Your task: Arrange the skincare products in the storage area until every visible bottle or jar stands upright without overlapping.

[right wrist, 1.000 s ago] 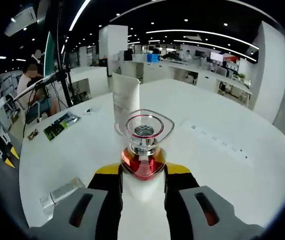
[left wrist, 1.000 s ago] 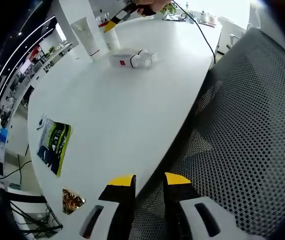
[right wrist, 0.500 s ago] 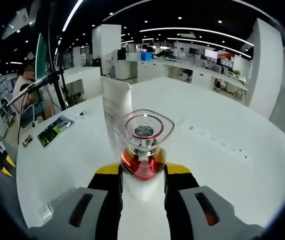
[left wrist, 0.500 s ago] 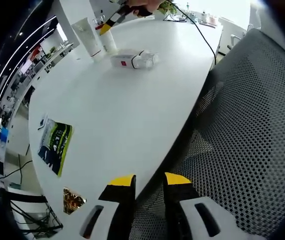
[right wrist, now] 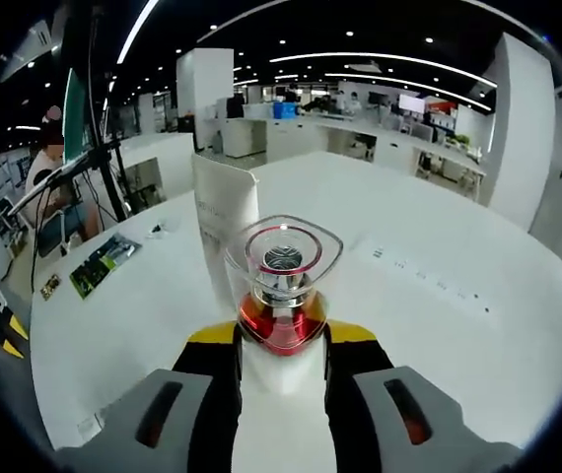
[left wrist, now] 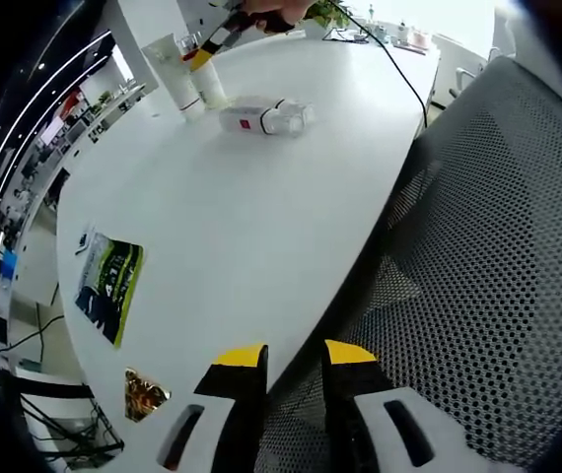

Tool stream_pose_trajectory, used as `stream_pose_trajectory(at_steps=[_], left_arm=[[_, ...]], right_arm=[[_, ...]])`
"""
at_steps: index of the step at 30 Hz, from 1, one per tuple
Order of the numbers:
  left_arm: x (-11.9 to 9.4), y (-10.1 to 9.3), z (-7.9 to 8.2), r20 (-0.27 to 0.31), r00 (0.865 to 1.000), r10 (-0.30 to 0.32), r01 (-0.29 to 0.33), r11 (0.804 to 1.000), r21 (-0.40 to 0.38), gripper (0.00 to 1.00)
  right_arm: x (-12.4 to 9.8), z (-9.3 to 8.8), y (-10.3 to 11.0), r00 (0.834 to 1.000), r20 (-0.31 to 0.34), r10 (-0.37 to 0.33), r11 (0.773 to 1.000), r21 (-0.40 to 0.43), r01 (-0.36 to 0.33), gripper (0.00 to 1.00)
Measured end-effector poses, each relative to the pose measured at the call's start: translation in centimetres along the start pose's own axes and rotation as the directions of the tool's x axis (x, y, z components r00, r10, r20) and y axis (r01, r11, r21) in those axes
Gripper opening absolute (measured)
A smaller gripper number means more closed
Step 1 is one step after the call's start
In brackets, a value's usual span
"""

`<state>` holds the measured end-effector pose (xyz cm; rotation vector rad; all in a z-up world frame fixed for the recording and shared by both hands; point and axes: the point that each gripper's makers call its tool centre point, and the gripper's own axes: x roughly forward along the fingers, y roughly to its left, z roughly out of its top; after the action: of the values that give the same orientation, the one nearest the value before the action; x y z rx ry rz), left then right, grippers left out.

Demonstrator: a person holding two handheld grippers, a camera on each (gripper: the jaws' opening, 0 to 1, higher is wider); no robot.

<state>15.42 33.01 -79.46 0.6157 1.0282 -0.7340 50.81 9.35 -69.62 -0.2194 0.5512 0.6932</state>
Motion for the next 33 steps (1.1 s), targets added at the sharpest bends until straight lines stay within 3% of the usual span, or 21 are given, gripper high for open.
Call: stream_pose_trajectory(at_steps=[8,12,16,21,27,33], left_arm=[[0.1,0.1,-0.1,-0.002,1.0,0.002,-0.002,1.0,0.0,0.22],[0.1,0.1,-0.1,-0.001,1.0,0.004,-0.004,1.0,-0.001,0.22],[0.1,0.0,0.0,0.001,1.0,0.0,0.0,1.0,0.004,0.22],[0.2,-0.2,0.1,0.006,1.0,-0.009,0.009,1.0,0.015,0.22],[0.0,-0.6,0.4,0.022,1.0,-0.019,0.019,0.999,0.026,0.22],[-0.3,-1.1,0.7,0.028,0.999,-0.032,0.03,0.998,0.049,0.22]], right_arm=[[0.1,0.0,0.2,1.0,-0.014,-0.001,1.0,-0.023,0.001,0.31],[-0.3,-0.9,0.7,0.999,-0.042,-0.025,0.999,-0.047,0.023,0.42],[-1.7,-1.9,1.2,0.999,-0.026,-0.048,0.998,0.047,0.049,0.42],[-4.6,-5.2,2.9,0.996,-0.038,-0.075,0.976,0.202,0.082,0.42],[-8.4,-8.4,6.7,0.995,-0.076,-0.07,0.967,0.239,0.087,0.42],[-11.3,-10.6,9.9,0.994,-0.079,-0.069,0.929,0.358,0.093,0.43]])
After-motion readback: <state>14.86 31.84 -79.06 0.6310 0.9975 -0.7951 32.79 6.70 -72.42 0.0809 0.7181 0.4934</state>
